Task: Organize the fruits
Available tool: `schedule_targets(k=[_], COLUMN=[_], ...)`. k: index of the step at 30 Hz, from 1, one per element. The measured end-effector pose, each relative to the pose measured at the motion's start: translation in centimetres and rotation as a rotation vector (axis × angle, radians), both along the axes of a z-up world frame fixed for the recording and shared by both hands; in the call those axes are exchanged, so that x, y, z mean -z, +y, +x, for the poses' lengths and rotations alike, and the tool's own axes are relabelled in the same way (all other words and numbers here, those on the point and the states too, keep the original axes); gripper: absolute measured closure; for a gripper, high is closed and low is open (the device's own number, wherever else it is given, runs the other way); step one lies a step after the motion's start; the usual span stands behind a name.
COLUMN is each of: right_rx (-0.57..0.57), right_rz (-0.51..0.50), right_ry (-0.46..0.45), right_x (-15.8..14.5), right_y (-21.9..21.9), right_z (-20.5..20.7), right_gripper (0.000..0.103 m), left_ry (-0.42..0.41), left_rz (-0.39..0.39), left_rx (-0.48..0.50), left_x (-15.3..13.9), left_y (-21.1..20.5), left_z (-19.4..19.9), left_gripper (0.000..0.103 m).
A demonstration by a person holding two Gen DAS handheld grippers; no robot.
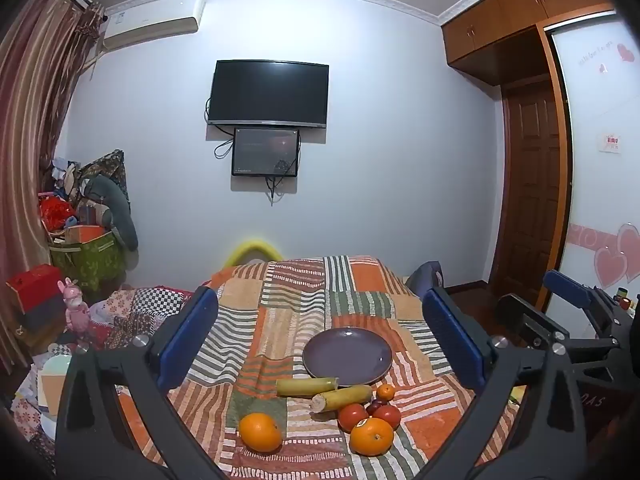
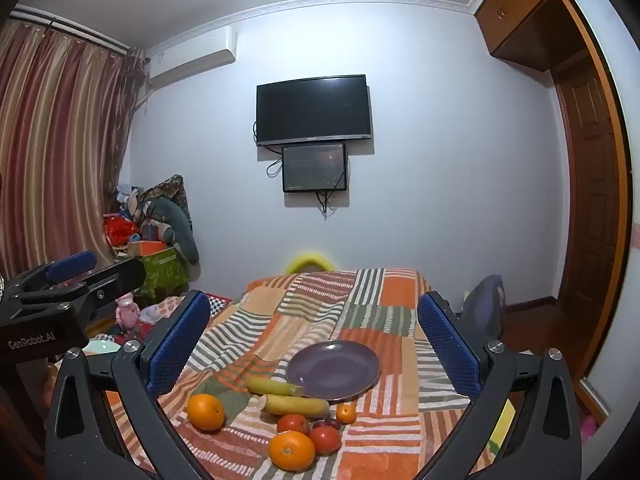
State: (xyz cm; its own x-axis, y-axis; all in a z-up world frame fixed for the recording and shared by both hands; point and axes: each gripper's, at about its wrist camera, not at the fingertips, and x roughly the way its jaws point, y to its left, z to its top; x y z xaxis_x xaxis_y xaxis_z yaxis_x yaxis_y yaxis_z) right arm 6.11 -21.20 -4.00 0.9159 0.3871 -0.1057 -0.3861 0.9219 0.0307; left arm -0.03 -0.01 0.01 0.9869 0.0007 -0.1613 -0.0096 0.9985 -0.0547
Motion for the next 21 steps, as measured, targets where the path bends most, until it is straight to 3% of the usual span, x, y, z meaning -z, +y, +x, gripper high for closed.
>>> schedule_targets(k=[21], right_rx=[0.017], right_rz=[0.002], right_ry=[0.001], right_x=[-0.15], right_y=[-0.15], right_z=[-0.15], right_gripper=[0.000], left_ry=[0.004], left_rz=[0.009], left_rx=[0.003], left_x=[0.28], left_y=[0.00], left_z=[-0.05], left_gripper=[0.000])
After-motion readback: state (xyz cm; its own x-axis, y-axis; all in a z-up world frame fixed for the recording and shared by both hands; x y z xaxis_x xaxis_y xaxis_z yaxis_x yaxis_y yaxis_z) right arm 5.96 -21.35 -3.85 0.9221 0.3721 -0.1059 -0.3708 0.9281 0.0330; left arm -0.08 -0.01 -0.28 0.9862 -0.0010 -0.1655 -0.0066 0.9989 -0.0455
